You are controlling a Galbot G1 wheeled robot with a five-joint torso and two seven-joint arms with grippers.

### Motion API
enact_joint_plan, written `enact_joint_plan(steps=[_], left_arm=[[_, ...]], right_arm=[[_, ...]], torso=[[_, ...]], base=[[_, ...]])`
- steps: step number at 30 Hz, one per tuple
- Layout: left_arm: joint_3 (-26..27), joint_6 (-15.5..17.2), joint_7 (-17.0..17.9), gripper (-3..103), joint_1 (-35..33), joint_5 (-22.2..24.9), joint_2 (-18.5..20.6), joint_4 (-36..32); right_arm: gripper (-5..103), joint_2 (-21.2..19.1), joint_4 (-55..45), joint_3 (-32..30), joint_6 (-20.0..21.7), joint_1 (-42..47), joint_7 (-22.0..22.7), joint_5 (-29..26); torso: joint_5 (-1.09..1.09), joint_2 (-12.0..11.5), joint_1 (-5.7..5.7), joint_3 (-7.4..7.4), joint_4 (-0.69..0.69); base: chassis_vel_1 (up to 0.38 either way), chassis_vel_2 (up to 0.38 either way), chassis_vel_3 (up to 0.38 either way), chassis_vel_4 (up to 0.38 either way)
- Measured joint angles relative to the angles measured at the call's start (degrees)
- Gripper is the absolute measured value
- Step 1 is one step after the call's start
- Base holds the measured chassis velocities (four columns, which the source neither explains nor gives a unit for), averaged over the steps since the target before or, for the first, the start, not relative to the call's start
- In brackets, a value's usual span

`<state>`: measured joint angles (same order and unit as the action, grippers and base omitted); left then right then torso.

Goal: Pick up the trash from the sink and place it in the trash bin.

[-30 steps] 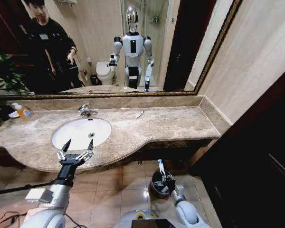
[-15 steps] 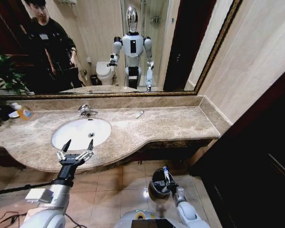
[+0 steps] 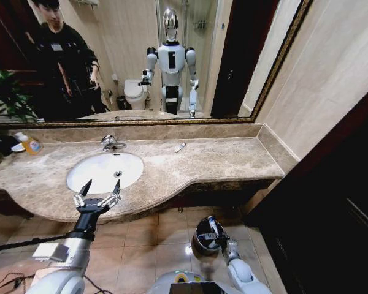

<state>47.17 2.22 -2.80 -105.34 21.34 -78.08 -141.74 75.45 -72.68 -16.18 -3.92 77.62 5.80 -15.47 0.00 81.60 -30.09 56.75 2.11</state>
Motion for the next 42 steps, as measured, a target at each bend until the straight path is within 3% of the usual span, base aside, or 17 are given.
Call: enact_joint_plan(steps=[1,4,7,8,11,26,30,42], left_arm=[[0.0,0.0,0.0,100,0.0,0.0,0.0,0.0],[0.0,0.0,0.0,100,0.0,0.0,0.0,0.0],[0.0,0.0,0.0,100,0.0,0.0,0.0,0.0],[0.0,0.0,0.0,100,0.0,0.0,0.0,0.0],[0.0,0.0,0.0,100,0.0,0.0,0.0,0.0],[0.0,0.0,0.0,100,0.0,0.0,0.0,0.0],[0.0,0.0,0.0,100,0.0,0.0,0.0,0.0],[0.0,0.0,0.0,100,0.0,0.0,0.0,0.0]], right_arm=[[56,0.0,0.0,0.0,0.0,0.0,0.0,0.0],[73,0.1,0.0,0.0,-0.2,0.1,0.0,0.4],[73,0.1,0.1,0.1,-0.4,0.1,0.0,0.4],[84,0.1,0.1,0.1,-0.5,0.1,0.0,0.4],[97,0.4,0.2,0.1,-0.6,0.1,0.0,0.4],[100,0.5,-1.1,0.1,0.6,0.9,0.3,0.1],[100,-0.8,-8.3,-0.6,4.0,3.7,1.6,-1.8],[100,-3.0,-28.3,-4.7,2.2,12.5,0.8,-2.6]], torso=[[0.0,0.0,0.0,0.0,0.0],[0.0,0.0,0.0,0.0,0.0],[0.0,0.0,0.0,0.0,0.0],[0.0,0.0,0.0,0.0,0.0],[0.0,0.0,0.0,0.0,0.0],[0.01,0.0,0.0,0.0,0.0],[0.01,0.0,0.0,0.0,0.0],[0.0,0.0,0.01,0.0,0.0]], base=[[0.0,0.0,0.0,0.0],[0.0,0.0,0.0,0.0],[0.0,0.0,0.0,0.0],[0.0,0.0,0.0,0.0],[0.0,0.0,0.0,0.0],[0.0,0.0,0.0,0.0],[0.0,0.0,0.0,0.0],[0.0,0.0,0.0,0.0]])
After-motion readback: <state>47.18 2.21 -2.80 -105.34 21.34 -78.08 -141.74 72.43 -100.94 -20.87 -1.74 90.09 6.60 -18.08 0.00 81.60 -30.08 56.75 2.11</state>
